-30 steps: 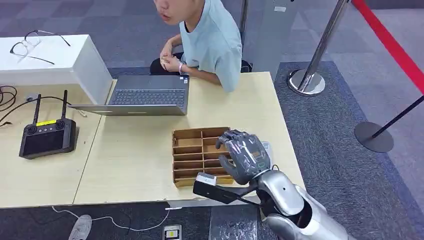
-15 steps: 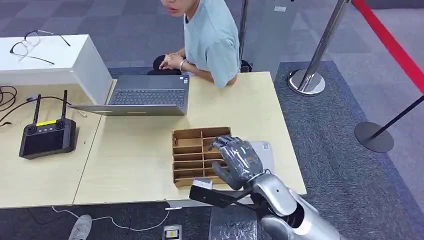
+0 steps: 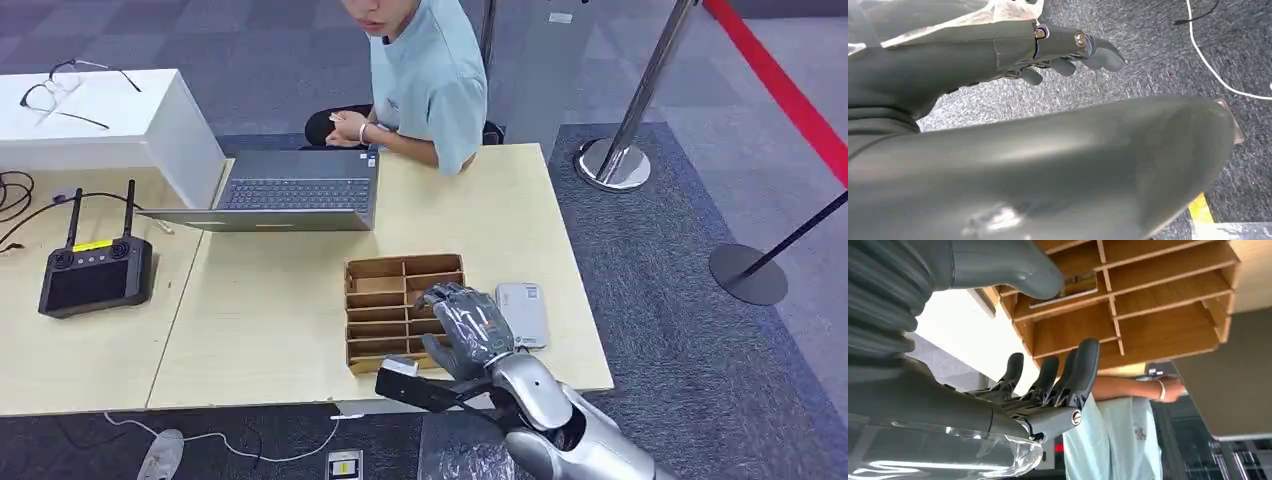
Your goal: Pass the card to the sensor for recognition and then transmit it.
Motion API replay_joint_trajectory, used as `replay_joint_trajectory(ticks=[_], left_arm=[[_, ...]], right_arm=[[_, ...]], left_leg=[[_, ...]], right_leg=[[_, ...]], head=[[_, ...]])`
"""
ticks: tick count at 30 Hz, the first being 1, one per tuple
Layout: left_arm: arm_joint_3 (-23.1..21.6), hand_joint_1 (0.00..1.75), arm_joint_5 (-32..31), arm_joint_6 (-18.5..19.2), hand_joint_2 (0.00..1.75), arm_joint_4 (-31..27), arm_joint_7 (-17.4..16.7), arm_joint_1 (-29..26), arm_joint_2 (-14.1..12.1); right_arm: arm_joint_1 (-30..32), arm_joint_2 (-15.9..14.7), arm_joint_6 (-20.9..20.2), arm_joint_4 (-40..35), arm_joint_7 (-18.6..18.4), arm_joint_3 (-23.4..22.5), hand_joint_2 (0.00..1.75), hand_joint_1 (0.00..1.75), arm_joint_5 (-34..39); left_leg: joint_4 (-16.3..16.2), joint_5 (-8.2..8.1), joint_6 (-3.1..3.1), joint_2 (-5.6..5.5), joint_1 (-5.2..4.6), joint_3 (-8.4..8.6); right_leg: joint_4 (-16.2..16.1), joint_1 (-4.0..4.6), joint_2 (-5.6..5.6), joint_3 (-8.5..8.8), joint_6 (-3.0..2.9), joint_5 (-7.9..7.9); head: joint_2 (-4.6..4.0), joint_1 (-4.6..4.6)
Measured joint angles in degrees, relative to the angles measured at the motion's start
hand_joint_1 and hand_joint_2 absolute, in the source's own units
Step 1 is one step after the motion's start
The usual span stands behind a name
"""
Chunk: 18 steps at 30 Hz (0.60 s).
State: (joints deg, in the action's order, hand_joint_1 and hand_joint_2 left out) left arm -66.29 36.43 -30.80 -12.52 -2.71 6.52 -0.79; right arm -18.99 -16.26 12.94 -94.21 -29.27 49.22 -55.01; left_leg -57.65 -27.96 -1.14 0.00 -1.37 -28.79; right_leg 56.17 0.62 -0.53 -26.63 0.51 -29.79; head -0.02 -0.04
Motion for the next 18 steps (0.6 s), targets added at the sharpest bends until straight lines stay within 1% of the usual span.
replay_joint_trajectory(ticks=[5, 6, 7, 8, 11, 12, 13, 14, 15, 18], left_arm=[[0.0, 0.0, -0.2, 0.1, 0.0, 0.0, -0.1, 0.0, 0.1], [0.0, 0.0, -0.2, 0.1, 0.0, 0.0, -0.1, 0.0, 0.1], [0.0, 0.0, -0.2, 0.1, 0.0, 0.0, -0.1, 0.0, 0.1], [0.0, 0.0, -0.2, 0.1, 0.0, 0.0, -0.1, 0.0, 0.1], [0.0, 0.0, -0.2, 0.1, 0.0, 0.0, -0.1, 0.0, 0.1], [0.0, 0.0, -0.3, 0.1, 0.0, 0.0, -0.1, 0.0, 0.1], [0.0, 0.0, -0.4, 0.1, 0.0, 0.0, -0.1, 0.0, 0.1], [0.0, 0.0, -0.4, 0.1, 0.0, 0.0, -0.2, 0.0, 0.1], [0.0, 0.0, -0.5, 0.1, 0.0, 0.0, -0.2, 0.0, 0.1], [0.0, 0.0, -0.5, 0.1, 0.0, 0.0, -0.2, 0.0, 0.1]], right_arm=[[0.0, 0.3, 0.6, 1.8, 0.0, 0.0, 1.75, 0.72, 0.2], [0.0, 0.3, 0.7, 2.1, 0.1, 0.0, 1.75, 0.66, 0.3], [0.0, 0.4, 0.7, 2.5, 0.1, 0.0, 1.75, 0.66, 0.3], [0.0, 0.5, 0.8, 2.8, 0.1, 0.0, 1.75, 0.61, 0.3], [0.0, 0.7, 1.2, 3.7, 0.2, 0.0, 1.75, 0.65, 0.6], [0.0, 0.7, 1.5, 3.9, 0.3, 0.0, 1.75, 0.72, 0.6], [0.0, 0.8, 1.7, 4.2, 0.5, 0.0, 1.75, 0.72, 0.7], [0.0, 0.8, 1.9, 4.4, 0.6, 0.0, 1.75, 0.79, 0.7], [0.0, 0.9, 2.1, 4.6, 0.6, 0.0, 1.75, 0.77, 0.7], [0.0, 1.1, 2.4, 5.3, 0.7, 0.0, 1.75, 0.8, 0.8]], left_leg=[[0.0, 0.0, 0.0, 0.0, 0.0, 0.0], [0.0, 0.0, 0.0, 0.0, 0.0, 0.0], [0.0, 0.0, 0.0, 0.0, 0.0, 0.01], [0.0, 0.0, 0.0, 0.0, 0.0, 0.01], [0.0, 0.0, 0.0, 0.0, 0.0, 0.01], [0.0, 0.0, 0.0, 0.0, 0.0, 0.01], [0.0, 0.0, 0.0, 0.0, 0.0, 0.01], [0.0, 0.0, 0.0, 0.0, 0.0, 0.01], [0.0, 0.0, 0.0, 0.0, 0.0, 0.01], [0.0, 0.0, 0.0, 0.0, 0.0, 0.01]], right_leg=[[0.0, 0.0, 0.0, 0.0, 0.0, 0.0], [0.0, 0.0, 0.0, 0.0, 0.0, 0.0], [0.0, 0.0, 0.0, 0.0, 0.0, 0.0], [0.0, 0.0, 0.0, 0.0, 0.0, 0.0], [0.0, 0.0, 0.0, 0.0, 0.0, 0.0], [0.0, 0.0, 0.0, 0.0, 0.0, 0.0], [0.0, 0.0, 0.0, 0.0, 0.0, 0.0], [0.0, 0.0, 0.0, 0.0, 0.0, 0.0], [0.0, 0.0, 0.0, 0.0, 0.0, 0.0], [0.0, 0.0, 0.0, 0.0, 0.0, 0.0]], head=[[0.02, 0.0], [0.02, 0.0], [0.02, 0.0], [0.02, 0.0], [0.02, 0.0], [0.02, 0.02], [0.02, 0.0], [0.02, 0.02], [0.02, 0.0], [0.02, 0.02]])
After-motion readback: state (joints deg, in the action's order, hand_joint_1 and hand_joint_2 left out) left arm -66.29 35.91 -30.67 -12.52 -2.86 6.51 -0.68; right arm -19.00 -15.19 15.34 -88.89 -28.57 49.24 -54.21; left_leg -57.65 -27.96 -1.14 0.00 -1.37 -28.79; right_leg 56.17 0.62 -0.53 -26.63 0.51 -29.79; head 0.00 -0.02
